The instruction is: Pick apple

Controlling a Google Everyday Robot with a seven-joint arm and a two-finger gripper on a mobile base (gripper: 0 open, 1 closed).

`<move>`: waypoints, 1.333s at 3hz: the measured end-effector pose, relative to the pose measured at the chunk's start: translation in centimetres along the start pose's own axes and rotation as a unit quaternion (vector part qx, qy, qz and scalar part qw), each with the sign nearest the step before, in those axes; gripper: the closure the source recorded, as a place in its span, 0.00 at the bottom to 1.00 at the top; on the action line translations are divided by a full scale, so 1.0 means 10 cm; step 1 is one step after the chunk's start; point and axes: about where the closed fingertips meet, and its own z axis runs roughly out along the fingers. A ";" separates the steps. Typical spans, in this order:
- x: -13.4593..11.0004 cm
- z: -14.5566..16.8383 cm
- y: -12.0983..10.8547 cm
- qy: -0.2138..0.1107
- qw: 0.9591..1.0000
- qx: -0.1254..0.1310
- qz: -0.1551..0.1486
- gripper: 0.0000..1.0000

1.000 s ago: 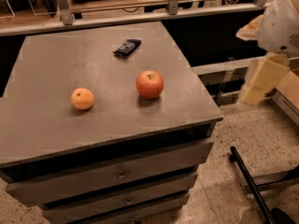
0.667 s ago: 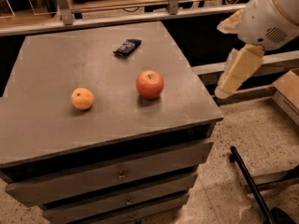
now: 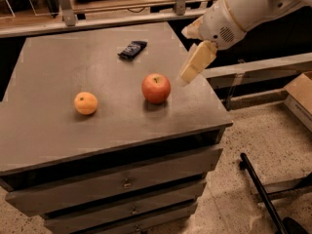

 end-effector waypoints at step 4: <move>0.18 0.82 0.26 0.022 0.996 -0.087 0.007 0.00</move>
Offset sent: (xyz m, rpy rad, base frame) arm -0.0149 0.0209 -0.0729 -0.0218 0.2172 0.0506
